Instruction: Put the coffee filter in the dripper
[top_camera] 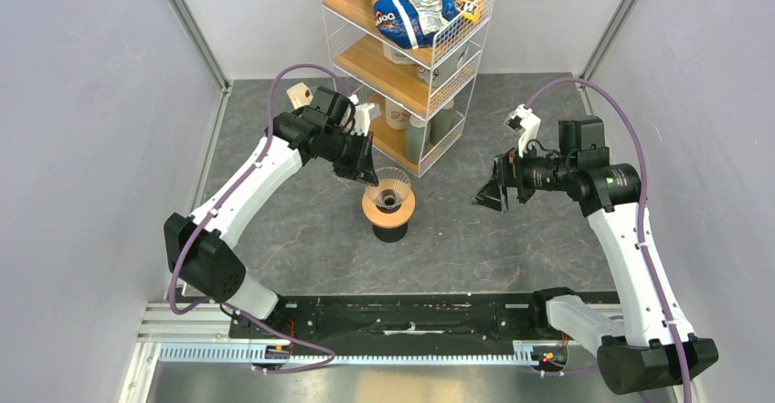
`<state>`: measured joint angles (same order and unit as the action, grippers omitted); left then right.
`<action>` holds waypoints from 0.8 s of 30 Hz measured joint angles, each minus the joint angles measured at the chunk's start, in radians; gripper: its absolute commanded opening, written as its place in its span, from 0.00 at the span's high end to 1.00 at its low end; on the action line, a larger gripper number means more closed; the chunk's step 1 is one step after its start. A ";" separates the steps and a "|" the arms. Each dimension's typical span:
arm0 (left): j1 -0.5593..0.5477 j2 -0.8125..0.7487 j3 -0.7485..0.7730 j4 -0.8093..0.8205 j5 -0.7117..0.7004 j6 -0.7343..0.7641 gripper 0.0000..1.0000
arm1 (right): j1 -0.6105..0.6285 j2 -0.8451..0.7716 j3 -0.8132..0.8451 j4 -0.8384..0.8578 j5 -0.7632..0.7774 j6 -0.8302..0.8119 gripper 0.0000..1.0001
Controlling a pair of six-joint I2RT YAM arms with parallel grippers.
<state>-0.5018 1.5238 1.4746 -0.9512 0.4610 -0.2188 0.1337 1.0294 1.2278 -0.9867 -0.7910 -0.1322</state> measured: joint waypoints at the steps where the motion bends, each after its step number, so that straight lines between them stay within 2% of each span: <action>1: 0.000 0.001 0.000 0.000 0.000 0.000 0.95 | 0.000 0.000 0.000 -0.001 0.000 0.000 0.03; 12: 0.000 0.005 -0.011 0.003 0.001 0.002 0.70 | 0.000 0.000 0.000 -0.003 -0.002 0.002 0.03; 17: 0.002 0.003 -0.011 0.003 0.002 0.002 0.54 | 0.000 0.003 0.000 -0.003 -0.002 0.011 0.03; 21: 0.028 -0.013 -0.011 0.003 0.027 0.002 0.48 | 0.000 0.009 0.000 -0.002 -0.019 0.036 0.03; 24: 0.077 -0.054 -0.024 0.015 0.098 0.001 0.46 | 0.006 0.021 -0.004 0.011 -0.041 0.081 0.03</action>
<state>-0.4248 1.4700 1.4509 -0.9360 0.5587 -0.2176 0.1394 1.0500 1.2240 -0.9756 -0.8322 -0.0513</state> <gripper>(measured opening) 0.523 0.971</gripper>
